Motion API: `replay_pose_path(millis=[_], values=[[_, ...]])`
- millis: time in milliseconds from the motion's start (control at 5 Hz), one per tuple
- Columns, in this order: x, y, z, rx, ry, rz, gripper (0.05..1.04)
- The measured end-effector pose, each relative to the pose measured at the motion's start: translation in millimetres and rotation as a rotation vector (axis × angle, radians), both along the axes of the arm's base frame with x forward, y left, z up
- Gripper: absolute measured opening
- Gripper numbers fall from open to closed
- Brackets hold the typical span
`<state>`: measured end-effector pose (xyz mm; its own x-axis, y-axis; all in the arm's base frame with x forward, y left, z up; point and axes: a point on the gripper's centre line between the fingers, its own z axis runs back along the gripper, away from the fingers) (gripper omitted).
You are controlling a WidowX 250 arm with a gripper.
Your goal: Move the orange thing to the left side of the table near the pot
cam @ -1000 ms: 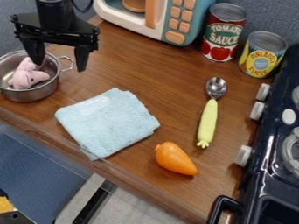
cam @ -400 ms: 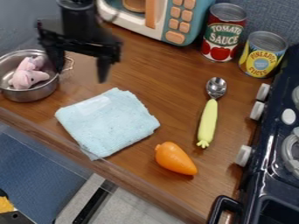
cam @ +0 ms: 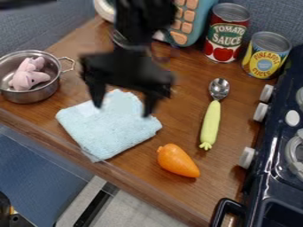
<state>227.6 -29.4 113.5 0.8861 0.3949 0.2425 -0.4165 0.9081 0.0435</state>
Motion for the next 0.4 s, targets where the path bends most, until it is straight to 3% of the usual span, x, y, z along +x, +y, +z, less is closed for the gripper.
replay_pose_path(millis=[200, 400], values=[[-6, -26, -11.3, -0.046, 0.035, 0.111, 0.999], [0, -46, -28.6, -0.066, 0.050, 0.139, 0.999]])
